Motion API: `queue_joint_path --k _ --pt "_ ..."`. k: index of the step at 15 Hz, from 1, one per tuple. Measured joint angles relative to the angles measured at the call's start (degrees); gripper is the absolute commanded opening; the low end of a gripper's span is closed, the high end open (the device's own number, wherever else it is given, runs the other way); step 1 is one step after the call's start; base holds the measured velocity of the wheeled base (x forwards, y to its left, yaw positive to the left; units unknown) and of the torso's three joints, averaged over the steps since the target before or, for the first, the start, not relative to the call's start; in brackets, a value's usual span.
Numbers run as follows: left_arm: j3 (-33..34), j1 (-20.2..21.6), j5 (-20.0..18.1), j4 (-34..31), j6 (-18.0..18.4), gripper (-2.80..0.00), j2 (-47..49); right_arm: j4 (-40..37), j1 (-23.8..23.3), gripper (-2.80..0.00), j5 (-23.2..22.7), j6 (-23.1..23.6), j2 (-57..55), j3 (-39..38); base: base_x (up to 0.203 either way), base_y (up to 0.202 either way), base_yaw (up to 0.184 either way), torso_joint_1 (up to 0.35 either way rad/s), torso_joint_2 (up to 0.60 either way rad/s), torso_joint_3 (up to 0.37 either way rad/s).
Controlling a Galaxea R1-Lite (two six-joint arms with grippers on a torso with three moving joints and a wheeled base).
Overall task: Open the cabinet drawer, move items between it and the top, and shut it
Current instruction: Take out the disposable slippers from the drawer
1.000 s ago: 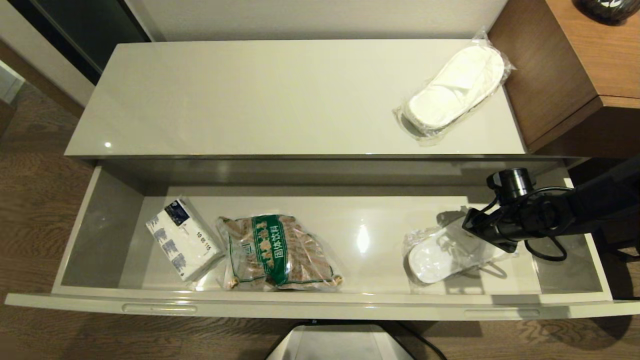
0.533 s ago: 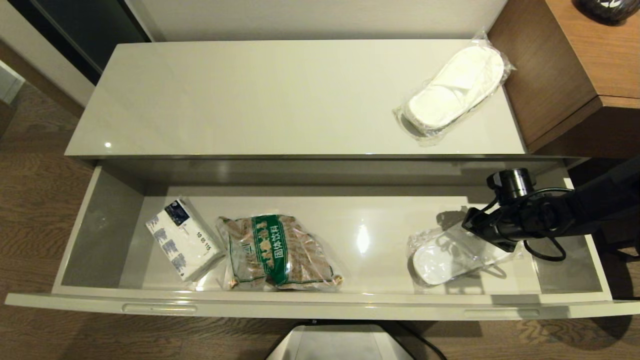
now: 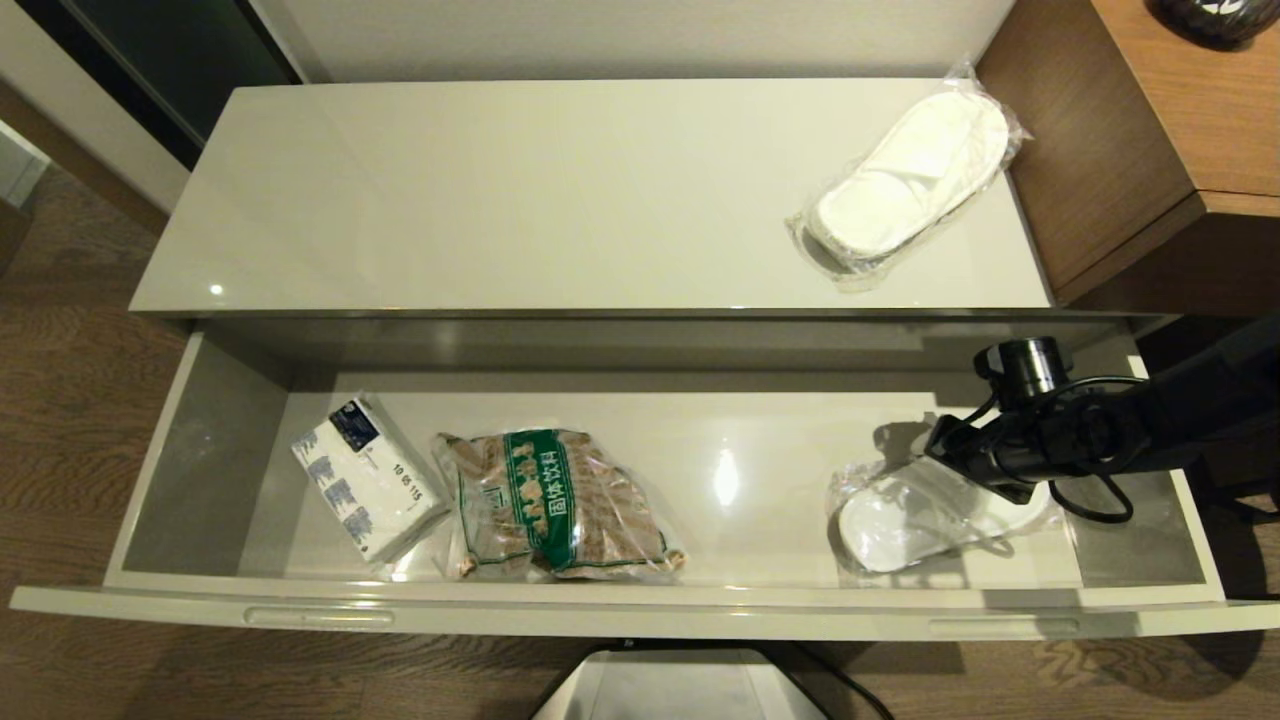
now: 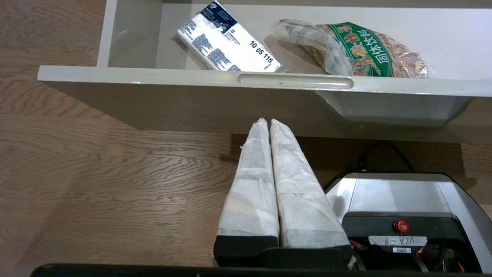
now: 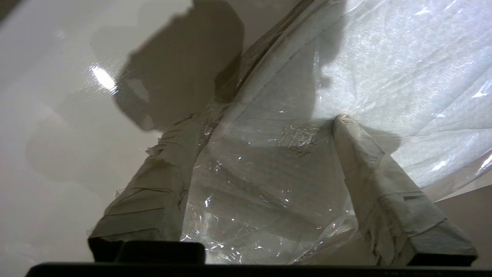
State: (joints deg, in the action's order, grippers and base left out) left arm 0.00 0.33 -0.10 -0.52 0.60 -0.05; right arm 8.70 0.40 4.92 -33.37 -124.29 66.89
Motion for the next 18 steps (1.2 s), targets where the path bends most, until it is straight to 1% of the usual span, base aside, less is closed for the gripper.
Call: queue_joint_path --k 8,13,16,18 --pt "0.0 0.0 0.0 0.0 0.0 -2.8 0.0 -0.2 0.07 0.0 -0.09 -1.25 3.21 -2.65 0.0 0.0 0.0 0.0 0.0 0.0" --pt "0.0 0.0 -0.01 0.0 0.02 -2.8 -0.02 -0.35 0.11 0.0 -0.02 -2.48 5.16 -3.04 0.0 0.0 0.0 0.0 0.0 0.0" --pt "0.0 0.0 0.0 0.0 0.02 -2.8 -0.02 -0.41 0.17 0.0 -0.18 -4.84 7.45 -4.39 0.0 0.0 0.0 0.0 0.0 0.0" --pt "0.0 0.0 0.02 0.01 0.02 -2.8 -0.02 -0.5 1.02 0.0 -0.33 -5.37 9.84 -6.34 0.0 0.0 0.0 0.0 0.0 0.0"
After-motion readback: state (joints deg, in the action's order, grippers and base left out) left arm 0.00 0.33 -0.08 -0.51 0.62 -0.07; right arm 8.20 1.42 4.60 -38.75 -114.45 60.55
